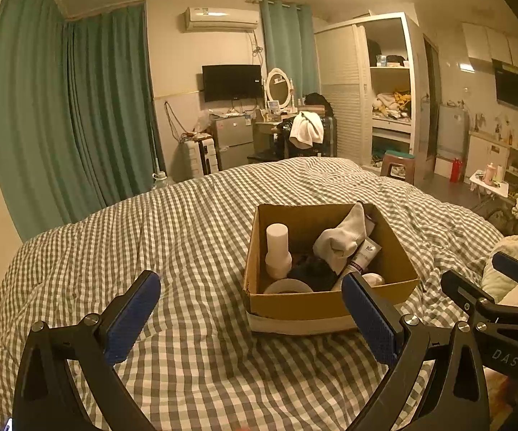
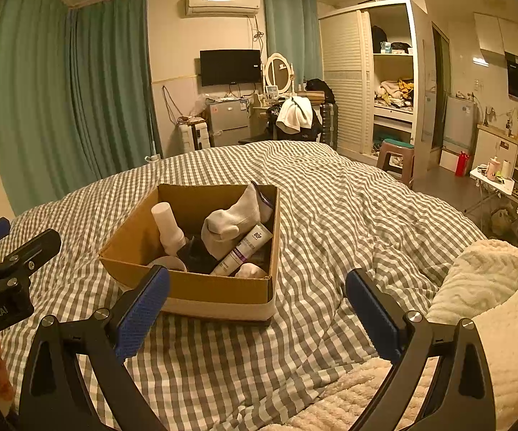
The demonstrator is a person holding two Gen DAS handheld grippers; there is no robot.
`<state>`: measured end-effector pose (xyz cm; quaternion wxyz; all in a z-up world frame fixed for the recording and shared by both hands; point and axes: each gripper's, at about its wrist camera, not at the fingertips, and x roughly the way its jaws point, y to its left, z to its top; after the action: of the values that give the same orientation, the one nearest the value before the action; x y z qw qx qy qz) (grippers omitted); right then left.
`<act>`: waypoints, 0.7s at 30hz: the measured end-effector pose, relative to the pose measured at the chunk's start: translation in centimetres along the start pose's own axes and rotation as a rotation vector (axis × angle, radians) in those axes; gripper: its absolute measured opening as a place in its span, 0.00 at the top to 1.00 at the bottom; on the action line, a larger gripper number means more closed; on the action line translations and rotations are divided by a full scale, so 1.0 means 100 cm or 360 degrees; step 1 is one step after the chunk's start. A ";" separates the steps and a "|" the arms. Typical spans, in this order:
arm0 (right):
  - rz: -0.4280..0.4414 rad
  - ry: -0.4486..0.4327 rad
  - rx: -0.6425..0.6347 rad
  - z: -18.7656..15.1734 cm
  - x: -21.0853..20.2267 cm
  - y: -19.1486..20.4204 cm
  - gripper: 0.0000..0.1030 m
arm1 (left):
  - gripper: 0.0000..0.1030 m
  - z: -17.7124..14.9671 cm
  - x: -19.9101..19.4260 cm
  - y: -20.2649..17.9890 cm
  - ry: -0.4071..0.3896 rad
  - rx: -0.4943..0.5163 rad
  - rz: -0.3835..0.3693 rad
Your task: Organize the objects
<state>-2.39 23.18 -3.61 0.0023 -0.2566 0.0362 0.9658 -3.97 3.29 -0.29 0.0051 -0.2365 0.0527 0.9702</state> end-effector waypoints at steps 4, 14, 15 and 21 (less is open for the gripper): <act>0.0000 0.0000 -0.0001 0.000 0.000 0.000 0.04 | 0.00 0.000 0.000 0.000 0.0001 0.0003 0.0005; -0.0001 0.0003 -0.0003 -0.001 0.000 0.000 0.04 | 0.00 -0.002 0.000 0.000 0.0011 -0.0001 0.0009; 0.0000 0.0003 -0.0003 0.000 0.000 0.000 0.04 | 0.00 -0.002 0.000 0.000 0.0013 -0.0003 0.0010; -0.0002 0.0008 -0.0004 -0.001 0.000 0.000 0.04 | 0.00 -0.003 0.000 0.002 0.0014 -0.0010 0.0010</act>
<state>-2.34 23.21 -3.74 0.0024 -0.2590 0.0349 0.9652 -3.87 3.08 -0.52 0.0010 -0.2407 0.0503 0.9693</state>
